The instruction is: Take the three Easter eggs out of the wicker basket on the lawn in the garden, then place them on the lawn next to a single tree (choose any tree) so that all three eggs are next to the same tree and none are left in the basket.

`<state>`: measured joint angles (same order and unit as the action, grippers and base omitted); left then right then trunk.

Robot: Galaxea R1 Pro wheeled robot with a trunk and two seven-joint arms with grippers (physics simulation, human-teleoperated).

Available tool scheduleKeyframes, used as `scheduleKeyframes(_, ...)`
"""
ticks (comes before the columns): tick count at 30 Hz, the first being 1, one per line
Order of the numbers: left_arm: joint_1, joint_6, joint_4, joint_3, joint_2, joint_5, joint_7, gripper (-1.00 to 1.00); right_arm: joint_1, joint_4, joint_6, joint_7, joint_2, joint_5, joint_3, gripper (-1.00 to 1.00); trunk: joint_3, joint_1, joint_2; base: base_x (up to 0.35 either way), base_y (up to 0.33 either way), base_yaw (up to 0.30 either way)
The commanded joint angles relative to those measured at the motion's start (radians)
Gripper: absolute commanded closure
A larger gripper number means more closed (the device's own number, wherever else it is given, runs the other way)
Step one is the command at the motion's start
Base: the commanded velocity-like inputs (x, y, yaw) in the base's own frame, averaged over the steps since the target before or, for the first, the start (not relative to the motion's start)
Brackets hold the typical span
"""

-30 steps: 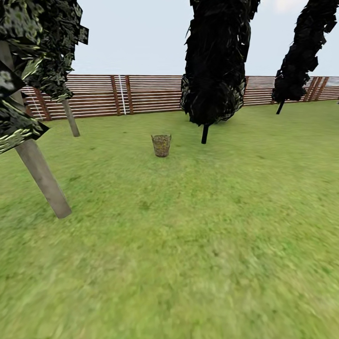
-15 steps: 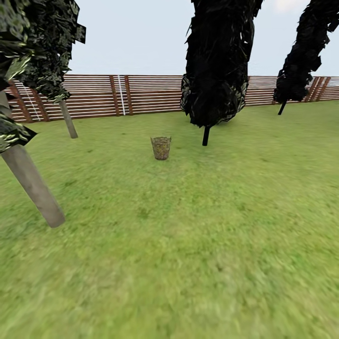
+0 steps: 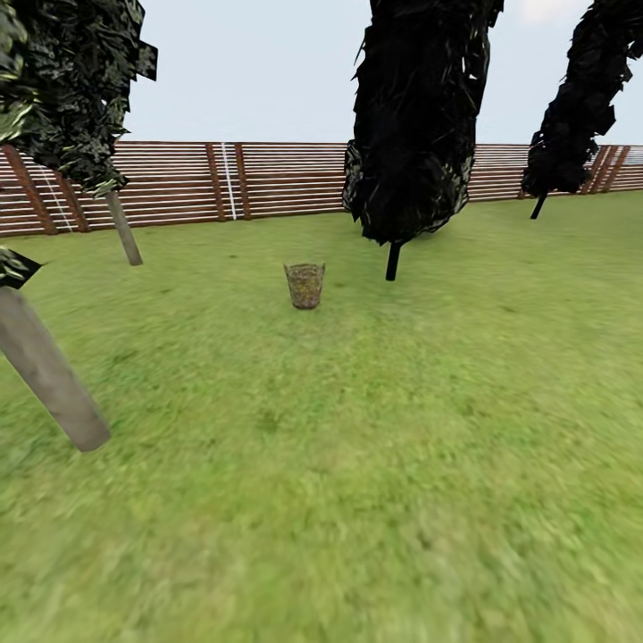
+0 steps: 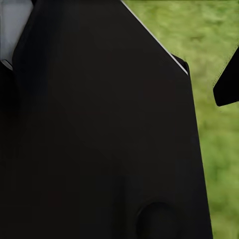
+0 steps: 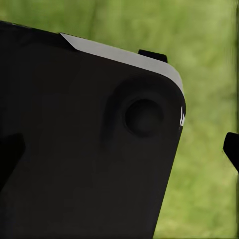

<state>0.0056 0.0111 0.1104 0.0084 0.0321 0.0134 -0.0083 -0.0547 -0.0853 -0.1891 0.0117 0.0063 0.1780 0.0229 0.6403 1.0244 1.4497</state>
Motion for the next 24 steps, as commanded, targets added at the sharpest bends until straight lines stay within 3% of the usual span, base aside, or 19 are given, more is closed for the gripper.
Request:
scheduleKeyframes(1,0.001,0.001,0.002,0.001,0.0,0.001,-0.001,-1.0,0.0,0.001,-0.003,0.001,0.0,0.003,0.002,-1.0,0.001,0.001,0.0,0.333,0.0,0.0)
scheduleKeyframes(9,0.001,0.002,0.002,0.0,0.001,0.001,0.0,-1.0,0.0,0.001,-0.003,0.001,0.0,0.003,0.002,-1.0,0.001,0.001,0.0,0.333,0.0,0.0)
scheduleKeyframes(24,0.001,0.001,-0.009,-0.004,0.026,-0.001,0.007,-1.0,0.0,0.015,-0.001,0.001,-0.007,-0.006,-0.002,-1.0,0.001,0.001,0.0,0.333,0.0,0.0)
